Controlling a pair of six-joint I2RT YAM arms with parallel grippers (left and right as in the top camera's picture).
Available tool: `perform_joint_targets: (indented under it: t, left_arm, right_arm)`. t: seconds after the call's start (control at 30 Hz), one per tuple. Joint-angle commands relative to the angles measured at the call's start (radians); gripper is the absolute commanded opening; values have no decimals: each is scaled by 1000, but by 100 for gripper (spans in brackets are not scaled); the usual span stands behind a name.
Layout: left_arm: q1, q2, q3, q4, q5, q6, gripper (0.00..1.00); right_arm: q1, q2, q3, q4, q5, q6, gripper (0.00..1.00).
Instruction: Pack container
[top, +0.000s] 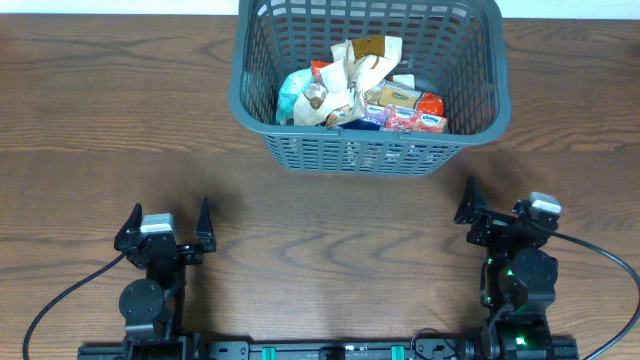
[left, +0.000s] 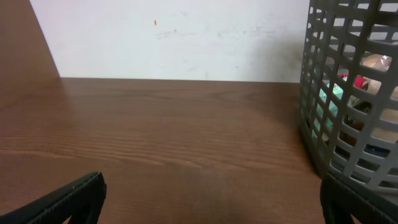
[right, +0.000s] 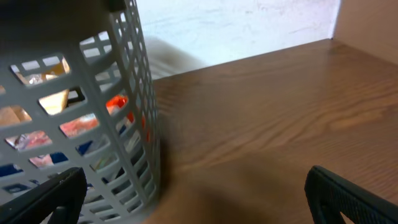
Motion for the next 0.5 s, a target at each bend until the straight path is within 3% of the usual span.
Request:
perform_joint_targets:
  t: [0.0,0.47]
  left_arm:
    - [4,-6,-19,-38,-15,-8,99]
    - [4,-6,-19,-38,-15,-8,99]
  right_arm:
    - [6,-24,-41,2,0,-17,99]
    - [6,-208,-162,-47,-22,-58,99]
